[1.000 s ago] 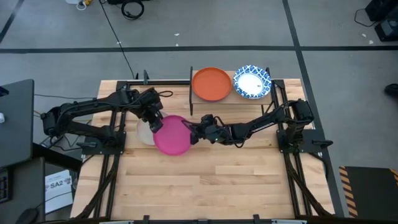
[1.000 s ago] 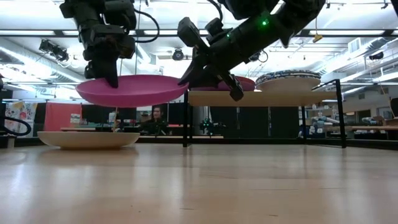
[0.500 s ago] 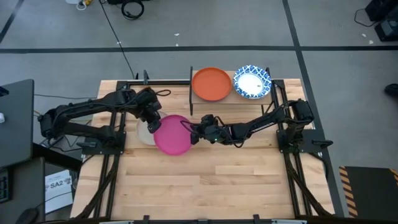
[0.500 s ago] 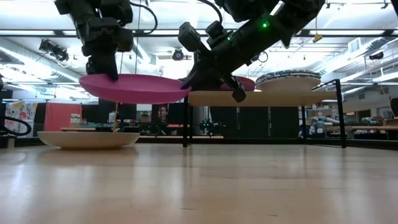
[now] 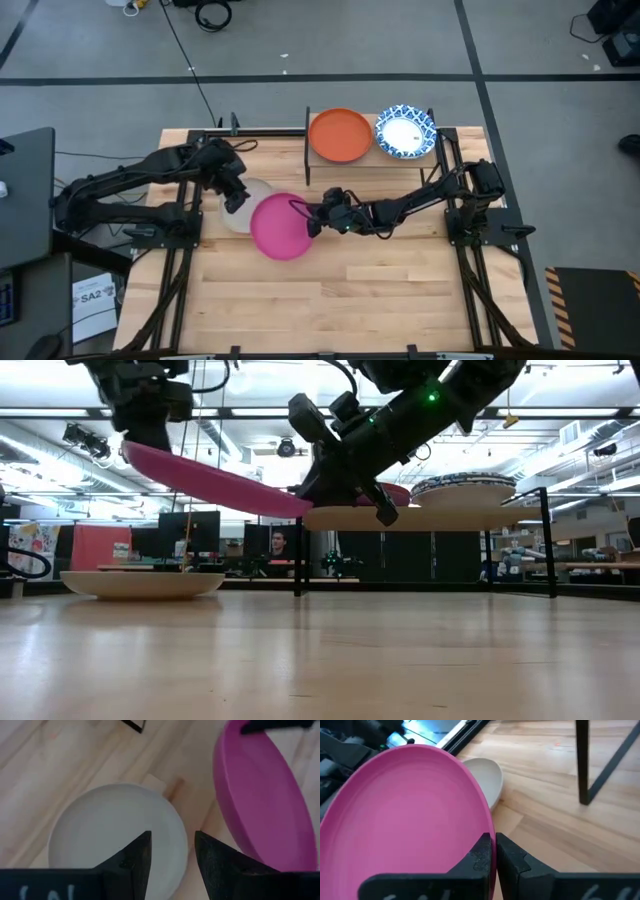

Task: Place and stack plates onto a shelf
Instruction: Stack the pink plate on top of the orange plate on the shelf

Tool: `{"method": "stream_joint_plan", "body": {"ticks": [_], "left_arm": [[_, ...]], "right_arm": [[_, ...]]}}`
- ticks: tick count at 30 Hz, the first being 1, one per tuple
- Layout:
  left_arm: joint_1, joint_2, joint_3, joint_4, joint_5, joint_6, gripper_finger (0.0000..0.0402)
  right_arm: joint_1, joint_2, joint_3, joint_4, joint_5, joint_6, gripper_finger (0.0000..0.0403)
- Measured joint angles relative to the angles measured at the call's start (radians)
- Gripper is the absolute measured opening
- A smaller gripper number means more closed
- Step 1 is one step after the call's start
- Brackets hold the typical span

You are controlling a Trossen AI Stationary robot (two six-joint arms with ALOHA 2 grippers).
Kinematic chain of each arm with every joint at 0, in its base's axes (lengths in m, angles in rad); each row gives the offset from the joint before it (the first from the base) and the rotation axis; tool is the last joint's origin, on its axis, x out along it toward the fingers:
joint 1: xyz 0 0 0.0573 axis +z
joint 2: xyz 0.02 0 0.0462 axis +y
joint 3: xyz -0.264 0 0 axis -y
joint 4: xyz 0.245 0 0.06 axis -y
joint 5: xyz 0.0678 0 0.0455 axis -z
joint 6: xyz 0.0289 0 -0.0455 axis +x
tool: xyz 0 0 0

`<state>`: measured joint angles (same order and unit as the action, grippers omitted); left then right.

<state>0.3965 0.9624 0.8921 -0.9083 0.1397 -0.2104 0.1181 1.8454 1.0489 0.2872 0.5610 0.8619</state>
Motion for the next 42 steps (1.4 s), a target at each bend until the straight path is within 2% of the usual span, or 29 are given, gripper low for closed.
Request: {"method": "stream_joint_plan", "body": {"ticks": [5, 11, 14, 25, 32, 42], "left_arm": [[0.0, -0.054, 0.0, -0.085, -0.02, -0.001, 0.0155], [-0.001, -0.095, 0.0, -0.191, -0.108, 0.004, 0.0155], [0.0, -0.099, 0.0, -0.227, -0.12, 0.02, 0.0155], [-0.001, -0.1, 0.0, -0.203, -0.119, 0.014, 0.0155], [-0.001, -0.1, 0.0, -0.203, -0.119, 0.014, 0.0155], [-0.001, -0.099, 0.0, -0.203, -0.119, 0.014, 0.0155]], "right_arm": [[-0.003, 0.0, 0.0, 0.006, -0.002, 0.0, 0.0019], [-0.002, -0.004, 0.0, 0.059, -0.026, -0.005, 0.0019], [-0.003, -0.017, 0.0, 0.094, -0.038, -0.026, 0.0018], [-0.032, -0.165, 0.0, 0.098, -0.041, -0.201, 0.0018], [-0.138, -0.312, 0.0, 0.052, -0.04, -0.336, 0.0018], [-0.377, -0.499, 0.0, -0.187, -0.039, -0.395, 0.0018]]}}
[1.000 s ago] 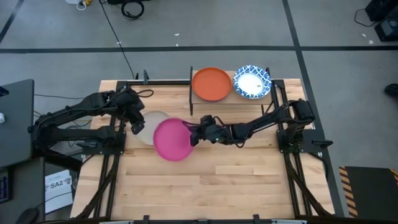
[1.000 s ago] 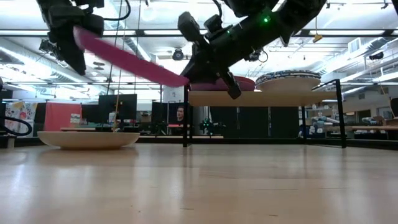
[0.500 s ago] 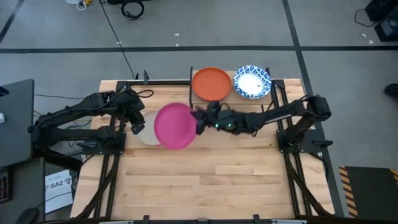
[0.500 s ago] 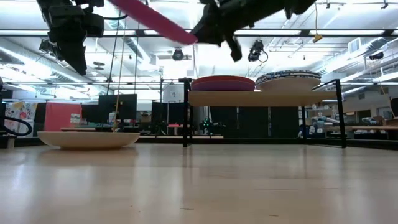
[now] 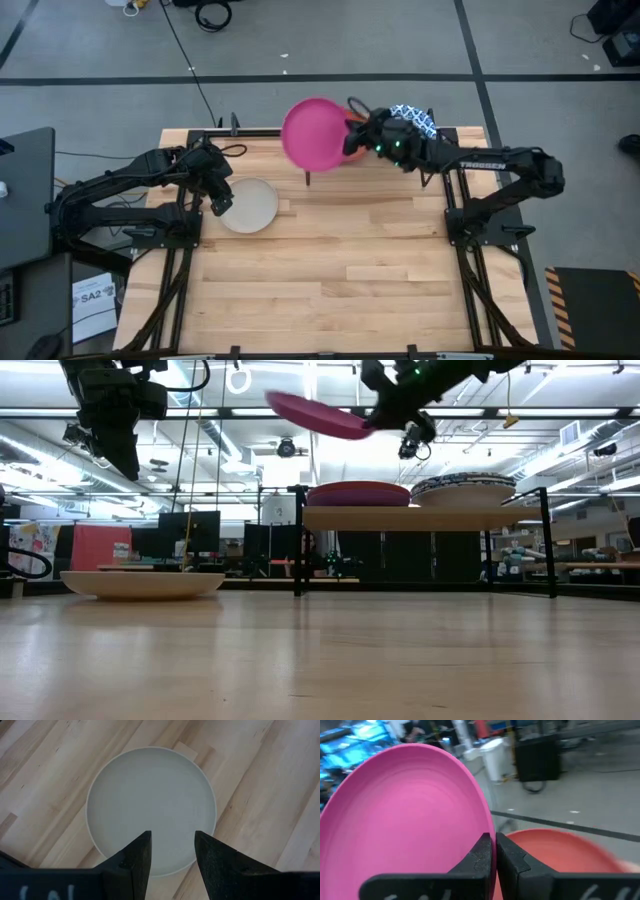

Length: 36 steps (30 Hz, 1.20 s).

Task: Place and stack plates onto a shelf
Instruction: Stack the pink plate on top of the orange plate on the shelf

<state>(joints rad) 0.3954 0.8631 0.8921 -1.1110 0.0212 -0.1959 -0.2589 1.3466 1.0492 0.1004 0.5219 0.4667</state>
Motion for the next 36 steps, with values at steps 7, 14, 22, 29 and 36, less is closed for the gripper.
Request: {"method": "stream_joint_plan", "body": {"ticks": [7, 14, 22, 29, 36], "left_arm": [[0.0, 0.0, 0.0, 0.0, 0.0, 0.0, 0.0155], [0.0, 0.0, 0.0, 0.0, 0.0, 0.0, 0.0155], [0.0, 0.0, 0.0, 0.0, 0.0, 0.0, 0.0155], [0.0, 0.0, 0.0, 0.0, 0.0, 0.0, 0.0155], [0.0, 0.0, 0.0, 0.0, 0.0, 0.0, 0.0155]], "right_arm": [[-0.185, -0.029, 0.0, -0.129, -0.14, 0.01, 0.0019], [-0.293, -0.014, 0.0, -0.202, -0.221, 0.011, 0.002], [-0.336, -0.007, 0.001, -0.283, -0.258, 0.012, 0.002], [-0.34, -0.007, 0.001, -0.292, -0.258, 0.002, 0.0022], [-0.34, -0.007, 0.001, -0.291, -0.26, 0.0, 0.0036]]}}
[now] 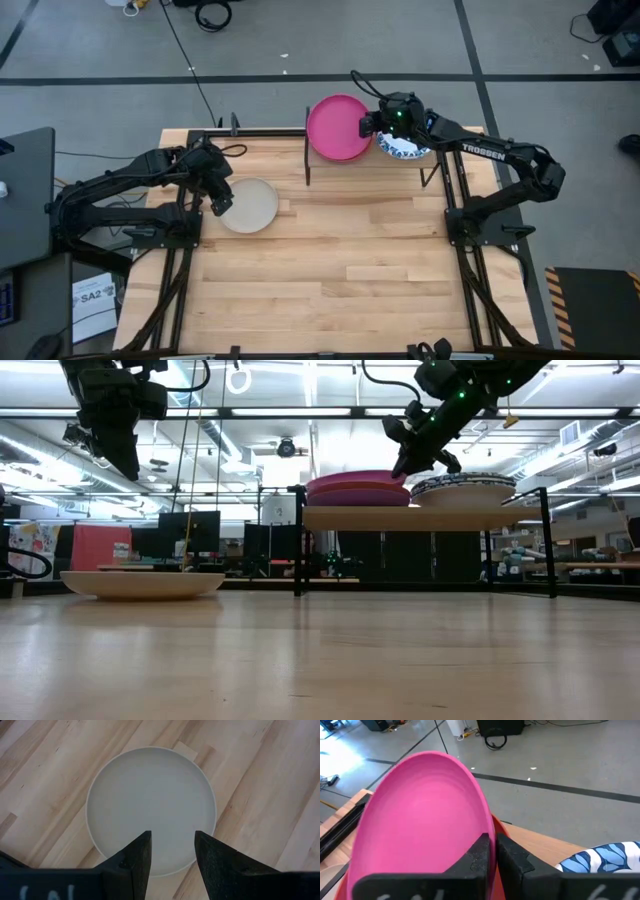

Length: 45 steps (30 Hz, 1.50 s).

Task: Place and stack plates onto a shelf
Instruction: Stack the pink plate on top of the orange plate on the shelf, then stack the gray plate on top of the pink plate on the shelf

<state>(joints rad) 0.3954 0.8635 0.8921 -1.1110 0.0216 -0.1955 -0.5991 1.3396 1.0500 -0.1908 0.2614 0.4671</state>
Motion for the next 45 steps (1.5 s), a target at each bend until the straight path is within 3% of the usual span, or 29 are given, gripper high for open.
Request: {"method": "stream_joint_plan", "body": {"ticks": [14, 35, 45], "left_arm": [[0.0, 0.0, 0.0, 0.0, 0.0, 0.0, 0.0155], [0.0, 0.0, 0.001, 0.0, 0.0, 0.0, 0.0155], [0.0, 0.0, 0.001, 0.0, 0.0, 0.0, 0.0155]], "right_arm": [[0.0, 0.0, 0.0, 0.001, 0.004, 0.0, 0.0054], [-0.013, 0.0, 0.0, 0.002, 0.005, 0.0, 0.02], [-0.016, 0.0, 0.0, 0.001, 0.006, 0.0, 0.0231]]}}
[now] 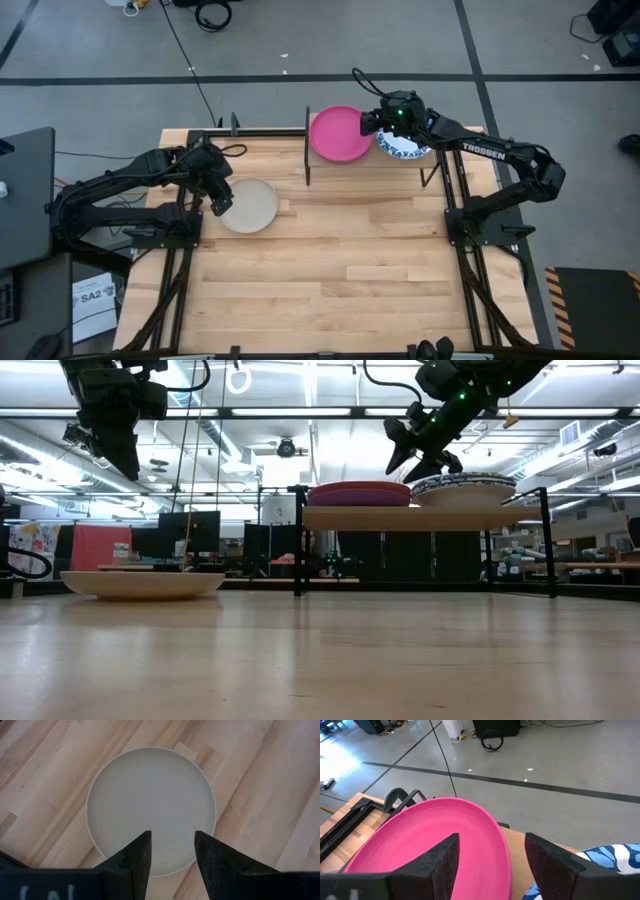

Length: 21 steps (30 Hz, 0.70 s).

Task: Place and stack plates onto a shelf
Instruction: Stack the gray plate on top of the pink plate on the shelf

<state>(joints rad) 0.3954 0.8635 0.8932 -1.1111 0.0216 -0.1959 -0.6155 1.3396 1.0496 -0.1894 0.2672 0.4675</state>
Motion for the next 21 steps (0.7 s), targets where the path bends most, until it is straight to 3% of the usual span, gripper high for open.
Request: {"method": "stream_joint_plan", "body": {"ticks": [7, 13, 21], "left_arm": [[0.0, 0.0, 0.0, 0.0, -0.001, 0.0, 0.0155], [0.0, 0.0, 0.0, 0.0, -0.002, 0.0, 0.0155], [0.0, 0.0, 0.0, 0.0, -0.034, 0.0, 0.0155]], "right_arm": [[0.0, 0.0, 0.0, 0.0, -0.016, 0.0, 0.023], [0.015, 0.0, 0.0, 0.0, -0.144, 0.001, 0.0229], [0.152, 0.0, 0.0, 0.033, -0.259, 0.011, 0.0229]]}}
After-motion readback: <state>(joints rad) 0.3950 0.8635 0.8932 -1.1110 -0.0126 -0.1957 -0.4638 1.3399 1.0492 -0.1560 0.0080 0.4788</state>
